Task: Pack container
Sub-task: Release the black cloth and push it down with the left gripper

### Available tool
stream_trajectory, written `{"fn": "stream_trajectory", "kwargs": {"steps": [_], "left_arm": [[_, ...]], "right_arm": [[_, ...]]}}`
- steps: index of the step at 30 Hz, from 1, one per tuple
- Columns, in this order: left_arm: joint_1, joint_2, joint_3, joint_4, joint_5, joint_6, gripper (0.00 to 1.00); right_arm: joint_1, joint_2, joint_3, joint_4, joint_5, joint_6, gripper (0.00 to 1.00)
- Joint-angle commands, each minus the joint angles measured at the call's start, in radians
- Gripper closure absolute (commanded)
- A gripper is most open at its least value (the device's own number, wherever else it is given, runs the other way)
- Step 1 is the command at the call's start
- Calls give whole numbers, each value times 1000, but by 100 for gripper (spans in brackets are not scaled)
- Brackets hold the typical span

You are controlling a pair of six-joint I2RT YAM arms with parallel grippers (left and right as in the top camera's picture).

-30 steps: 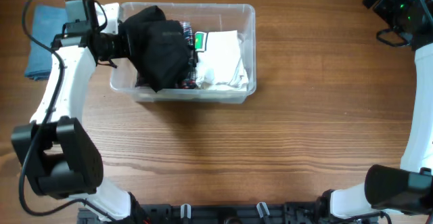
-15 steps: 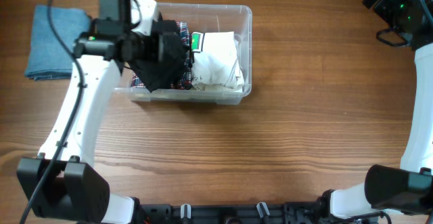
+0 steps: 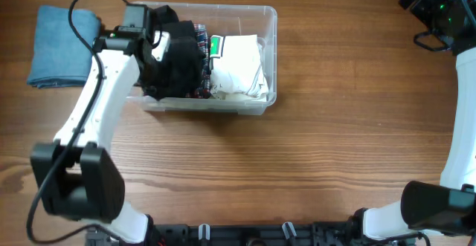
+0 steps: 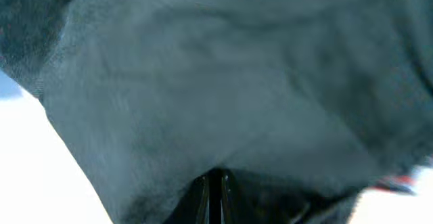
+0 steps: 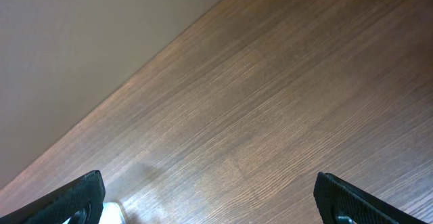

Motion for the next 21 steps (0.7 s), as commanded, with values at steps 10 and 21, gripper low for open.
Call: {"fn": "stream_trajectory", "kwargs": {"steps": [10,21], "left_arm": [[121,97,6,236,-159,-79,95],[-25,43,91,333,-164,-67,96]], "right_arm": [[-2,3,-3,3,10,10,0],[-2,3,-3,3,10,10,0]]}}
